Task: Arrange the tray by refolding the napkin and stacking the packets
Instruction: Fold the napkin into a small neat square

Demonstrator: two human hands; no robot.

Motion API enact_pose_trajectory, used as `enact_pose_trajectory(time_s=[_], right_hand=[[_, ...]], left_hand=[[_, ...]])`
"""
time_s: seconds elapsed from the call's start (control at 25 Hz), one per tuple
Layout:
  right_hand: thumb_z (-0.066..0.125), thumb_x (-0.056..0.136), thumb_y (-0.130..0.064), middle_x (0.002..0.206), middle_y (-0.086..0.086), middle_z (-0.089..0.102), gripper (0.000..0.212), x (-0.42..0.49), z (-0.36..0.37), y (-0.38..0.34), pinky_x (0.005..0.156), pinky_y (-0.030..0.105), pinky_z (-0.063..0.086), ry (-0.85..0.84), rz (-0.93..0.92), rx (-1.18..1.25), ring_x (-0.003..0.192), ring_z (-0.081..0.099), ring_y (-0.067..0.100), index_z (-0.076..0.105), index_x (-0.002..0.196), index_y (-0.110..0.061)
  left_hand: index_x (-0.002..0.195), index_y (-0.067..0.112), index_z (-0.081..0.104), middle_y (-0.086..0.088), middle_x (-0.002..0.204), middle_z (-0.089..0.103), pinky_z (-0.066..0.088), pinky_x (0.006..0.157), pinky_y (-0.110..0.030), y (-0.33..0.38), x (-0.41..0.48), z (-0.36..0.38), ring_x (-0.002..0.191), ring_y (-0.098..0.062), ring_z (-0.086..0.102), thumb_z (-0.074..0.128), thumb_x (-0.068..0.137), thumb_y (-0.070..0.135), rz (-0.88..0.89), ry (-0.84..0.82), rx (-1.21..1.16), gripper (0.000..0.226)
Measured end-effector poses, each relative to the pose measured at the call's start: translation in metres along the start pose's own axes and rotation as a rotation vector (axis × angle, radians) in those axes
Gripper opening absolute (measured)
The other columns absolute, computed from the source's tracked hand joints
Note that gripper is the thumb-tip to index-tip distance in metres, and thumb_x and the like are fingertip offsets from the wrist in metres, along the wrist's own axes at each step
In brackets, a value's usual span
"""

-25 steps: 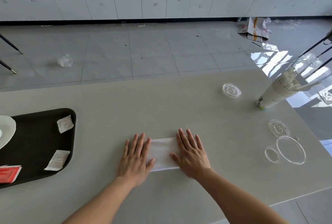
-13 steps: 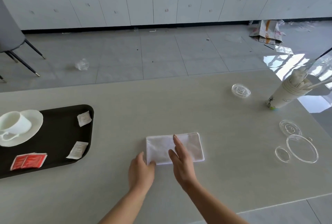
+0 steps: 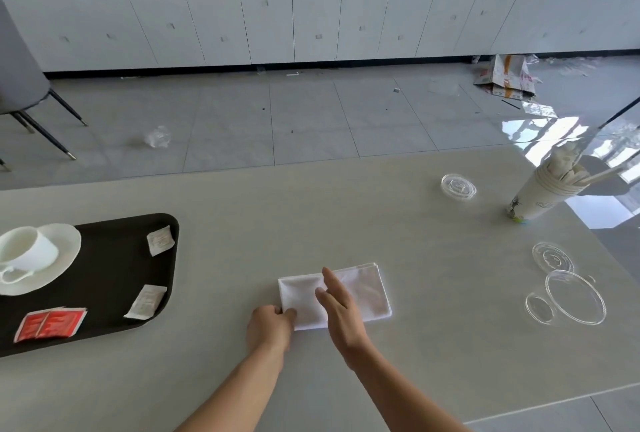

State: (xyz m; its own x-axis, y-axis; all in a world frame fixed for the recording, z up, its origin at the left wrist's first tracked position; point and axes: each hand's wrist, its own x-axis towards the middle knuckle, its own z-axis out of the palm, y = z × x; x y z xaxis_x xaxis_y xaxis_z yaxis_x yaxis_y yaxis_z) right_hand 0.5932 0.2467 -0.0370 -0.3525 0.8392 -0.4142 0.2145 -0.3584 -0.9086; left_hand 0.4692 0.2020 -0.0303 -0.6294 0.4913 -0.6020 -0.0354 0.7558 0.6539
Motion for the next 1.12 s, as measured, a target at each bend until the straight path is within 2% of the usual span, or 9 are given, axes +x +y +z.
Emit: enact_pose_trajectory(time_s=[0.12,0.24,0.36,0.52,0.76,0.84,0.96,1.04,1.12], right_hand=[[0.052,0.101,-0.025,0.155,-0.009,0.035,0.056,0.003,-0.001,-0.005,0.12,0.032,0.022,0.001,0.02,-0.005,0.143,0.03,0.008,0.032,0.153,-0.019],[0.052,0.1,-0.028,0.146,-0.013,0.042,0.056,-0.011,-0.003,0.004,0.119,0.031,0.023,0.009,-0.016,-0.004,0.139,0.033,0.003,0.033,0.152,-0.026],[0.051,0.099,-0.024,0.15,-0.016,0.042,0.053,-0.039,-0.004,0.031,0.117,0.027,0.026,0.021,-0.023,-0.032,0.138,0.034,-0.005,0.035,0.15,-0.028],[0.051,0.098,-0.019,0.149,-0.024,0.039,0.054,-0.05,-0.004,0.044,0.112,0.018,0.027,0.028,-0.041,-0.027,0.137,0.031,-0.011,0.037,0.149,-0.03],[0.054,0.097,-0.007,0.121,-0.016,0.068,0.042,-0.045,-0.022,0.034,0.089,0.006,0.041,0.162,-0.051,0.018,0.109,0.057,-0.011,0.058,0.127,-0.035],[0.054,0.095,-0.002,0.116,-0.016,0.07,0.039,-0.042,-0.04,0.029,0.088,0.008,0.042,0.349,-0.096,-0.082,0.111,0.061,-0.002,0.066,0.12,-0.029],[0.06,0.09,-0.001,0.117,-0.007,0.069,0.032,-0.033,-0.073,0.029,0.091,0.03,0.051,0.617,-0.209,-0.427,0.109,0.063,0.017,0.07,0.115,-0.017],[0.066,0.089,-0.009,0.117,-0.003,0.065,0.03,-0.024,-0.088,0.028,0.088,0.038,0.052,0.596,-0.202,-0.604,0.106,0.059,0.022,0.068,0.118,-0.015],[0.068,0.087,-0.013,0.116,0.0,0.062,0.034,-0.013,-0.093,0.026,0.087,0.035,0.051,0.484,-0.128,-0.666,0.102,0.059,0.023,0.067,0.121,-0.013]], left_hand=[[0.069,0.0,0.065,-0.015,0.059,0.069,0.052,0.048,-0.033,-0.004,0.0,0.001,0.042,-0.026,0.066,0.062,0.078,0.017,0.001,-0.005,-0.034,0.019],[0.065,0.005,0.063,-0.018,0.06,0.071,0.049,0.05,-0.029,-0.005,0.001,-0.001,0.038,-0.02,0.064,0.059,0.079,0.017,0.015,-0.02,-0.008,0.019],[0.056,0.008,0.058,-0.012,0.048,0.066,0.054,0.052,-0.036,-0.006,0.0,-0.001,0.041,-0.023,0.066,0.062,0.076,0.016,0.053,-0.007,-0.014,0.022],[0.065,-0.003,0.06,-0.009,0.047,0.066,0.057,0.053,-0.046,-0.01,-0.002,0.002,0.043,-0.024,0.066,0.063,0.076,0.017,0.082,-0.008,-0.023,0.022],[0.063,0.014,0.062,-0.003,0.056,0.067,0.057,0.059,-0.042,-0.003,-0.011,0.006,0.057,-0.026,0.067,0.062,0.076,0.025,0.239,0.075,0.01,0.016],[0.067,0.02,0.062,0.002,0.06,0.067,0.053,0.058,-0.036,0.003,-0.016,0.007,0.061,-0.02,0.065,0.062,0.075,0.026,0.311,0.112,0.029,0.009],[0.075,0.025,0.062,0.008,0.065,0.066,0.047,0.058,-0.031,0.01,-0.025,0.011,0.065,-0.015,0.062,0.064,0.076,0.021,0.425,0.166,0.044,0.004],[0.081,0.023,0.064,0.008,0.071,0.066,0.047,0.06,-0.033,0.013,-0.03,0.014,0.069,-0.019,0.062,0.065,0.077,0.018,0.515,0.189,0.098,0.006],[0.084,0.02,0.065,0.006,0.074,0.064,0.047,0.06,-0.034,0.015,-0.035,0.019,0.068,-0.021,0.059,0.067,0.078,0.017,0.628,0.21,0.196,0.007]])
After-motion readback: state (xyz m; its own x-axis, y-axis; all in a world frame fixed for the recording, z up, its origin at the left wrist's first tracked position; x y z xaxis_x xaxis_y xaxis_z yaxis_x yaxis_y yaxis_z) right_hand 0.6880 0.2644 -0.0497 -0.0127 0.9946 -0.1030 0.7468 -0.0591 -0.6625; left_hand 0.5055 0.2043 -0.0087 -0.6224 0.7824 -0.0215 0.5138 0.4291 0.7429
